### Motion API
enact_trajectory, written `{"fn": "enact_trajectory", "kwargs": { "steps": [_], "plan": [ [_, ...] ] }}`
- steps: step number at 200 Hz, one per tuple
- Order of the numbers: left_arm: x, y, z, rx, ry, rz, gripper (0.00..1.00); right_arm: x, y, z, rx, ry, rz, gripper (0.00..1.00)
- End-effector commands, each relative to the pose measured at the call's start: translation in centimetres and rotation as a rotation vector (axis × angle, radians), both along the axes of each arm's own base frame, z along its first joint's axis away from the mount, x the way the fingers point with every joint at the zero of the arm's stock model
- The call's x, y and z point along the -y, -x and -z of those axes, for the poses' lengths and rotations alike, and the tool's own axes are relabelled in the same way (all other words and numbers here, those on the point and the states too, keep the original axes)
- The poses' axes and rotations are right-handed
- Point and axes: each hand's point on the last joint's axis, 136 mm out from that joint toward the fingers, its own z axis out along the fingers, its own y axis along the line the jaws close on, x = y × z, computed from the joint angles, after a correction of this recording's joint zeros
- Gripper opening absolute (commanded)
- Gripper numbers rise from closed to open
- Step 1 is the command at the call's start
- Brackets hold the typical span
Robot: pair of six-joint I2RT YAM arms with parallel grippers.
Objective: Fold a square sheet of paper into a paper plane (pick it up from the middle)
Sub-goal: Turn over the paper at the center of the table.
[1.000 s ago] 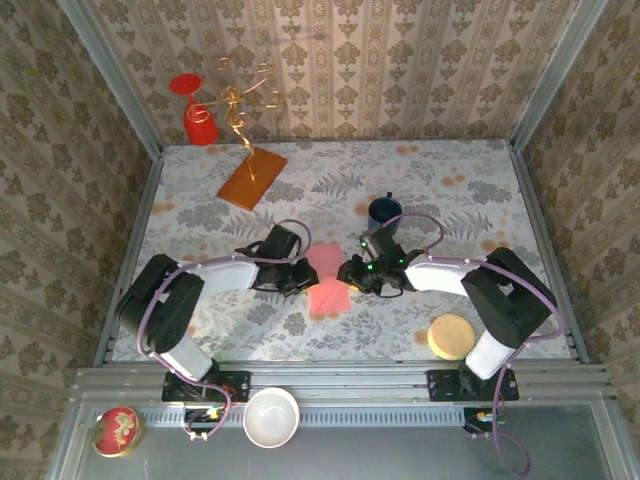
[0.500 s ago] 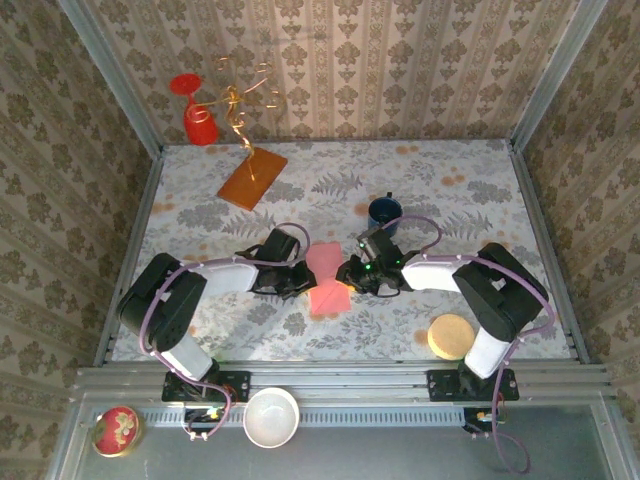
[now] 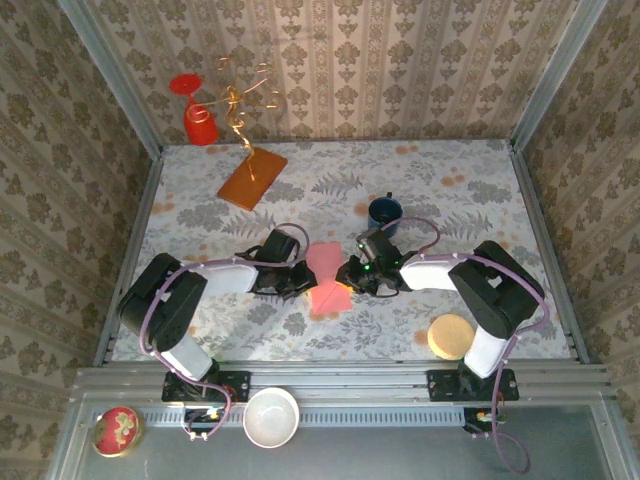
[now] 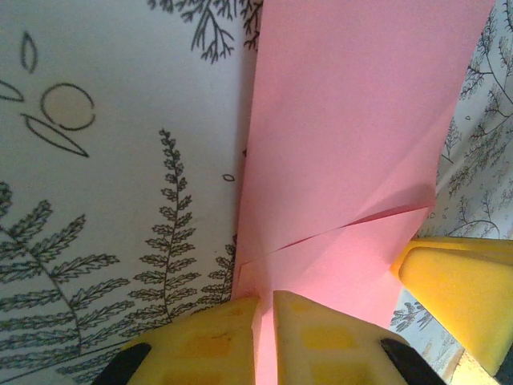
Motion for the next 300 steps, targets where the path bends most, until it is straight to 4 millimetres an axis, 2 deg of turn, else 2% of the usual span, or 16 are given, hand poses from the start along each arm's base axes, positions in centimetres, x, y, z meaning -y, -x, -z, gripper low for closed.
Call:
{"fn": "enact_trajectory", "kwargs": {
  "steps": [1,40,136,191,216,250,267,300],
  "plan": [
    [-1.7,1.4,2.2,-0.070,-0.073,-0.024,0.14,-1.0,-0.3,-0.2,0.008,-0.032,-0.013,0.22],
    [-1.7,1.4,2.1,-0.066,-0.072,-0.024,0.14,-1.7,-0.3,-0.7,0.025,-0.075,-0.027,0.22],
    [-1.5,0.8,1.0,-0.044,-0.057,-0.032,0.14,-2.2,0.4,0.1,0.017,-0.081,-0.046,0.21],
    [-1.2,-0.1,-0.9,-0.012,-0.003,-0.050,0.17,-2.3,0.2,0.0,0.041,-0.072,-0.063,0.11],
    [-2.0,-0.7,-2.4,0.031,0.031,-0.077,0.23,-2.2,-0.6,-1.9,0.128,-0.071,-0.074,0.07],
    [-2.8,-1.7,-5.8,0.115,0.145,-0.106,0.35,-2.1,-2.0,-6.5,0.288,-0.110,-0.087,0.06],
    [-2.5,-2.2,-8.2,0.175,0.214,-0.097,0.45,-2.1,-2.6,-9.1,0.352,-0.161,-0.089,0.06],
    [-1.5,-2.6,-12.8,0.289,0.343,-0.067,0.73,-2.3,-3.6,-13.7,0.435,-0.282,-0.097,0.06]
  ]
}}
